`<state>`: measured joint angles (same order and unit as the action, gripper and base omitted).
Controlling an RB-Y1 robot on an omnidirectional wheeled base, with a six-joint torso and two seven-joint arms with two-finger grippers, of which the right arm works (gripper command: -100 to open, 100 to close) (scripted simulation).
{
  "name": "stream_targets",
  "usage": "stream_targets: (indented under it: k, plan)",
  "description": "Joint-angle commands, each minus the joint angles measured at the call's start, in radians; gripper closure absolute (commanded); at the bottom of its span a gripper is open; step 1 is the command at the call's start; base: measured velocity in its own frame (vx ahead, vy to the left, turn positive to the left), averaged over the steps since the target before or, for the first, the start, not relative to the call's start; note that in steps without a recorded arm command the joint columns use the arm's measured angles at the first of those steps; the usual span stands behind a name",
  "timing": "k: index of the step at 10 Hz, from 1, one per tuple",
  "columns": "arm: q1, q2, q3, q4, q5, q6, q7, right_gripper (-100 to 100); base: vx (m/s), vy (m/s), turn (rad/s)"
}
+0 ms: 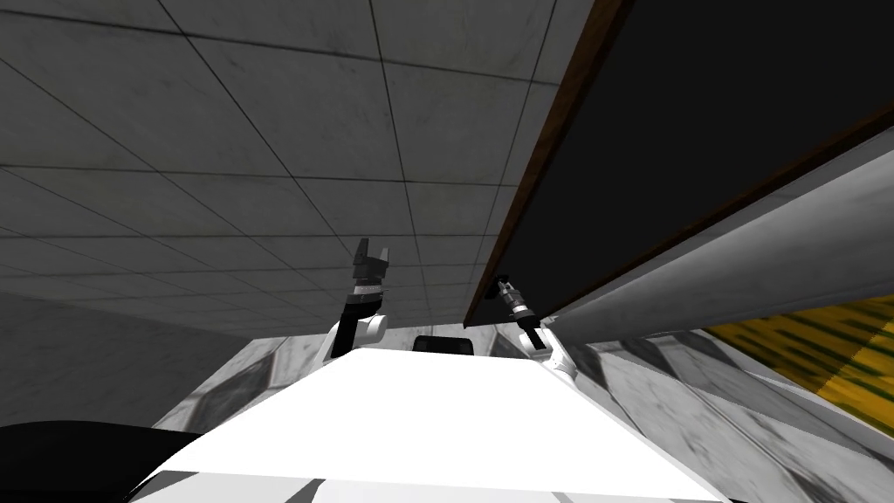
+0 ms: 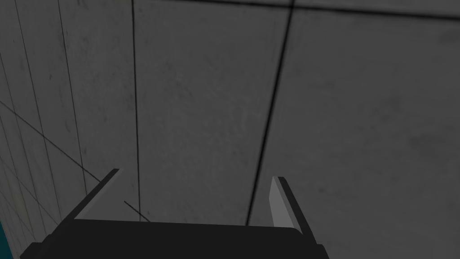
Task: Pull the door open
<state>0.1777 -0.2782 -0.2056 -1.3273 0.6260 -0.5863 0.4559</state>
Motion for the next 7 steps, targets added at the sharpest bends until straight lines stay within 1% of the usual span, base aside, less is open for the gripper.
stream_targets:
  k: [1, 3, 4, 5, 6, 7]
  plan:
    - [0.004, 0.003, 0.006, -0.001, -0.009, -0.001, -0.035, 100, -0.031, -0.022, 0.036]
    - [0.014, 0.005, 0.011, -0.011, -0.041, 0.005, -0.098, 100, -0.035, -0.027, 0.076]
    - [0.014, 0.005, 0.011, -0.011, -0.041, 0.005, -0.110, 100, -0.033, -0.025, 0.037]
    - [0.019, 0.006, 0.014, -0.017, -0.060, 0.009, -0.146, 100, -0.030, -0.020, 0.058]
    - [0.019, 0.006, 0.014, -0.017, -0.060, 0.009, -0.149, 100, -0.019, -0.019, 0.043]
    - [0.026, 0.007, 0.017, -0.023, -0.081, 0.012, -0.188, 100, -0.029, -0.024, 0.072]
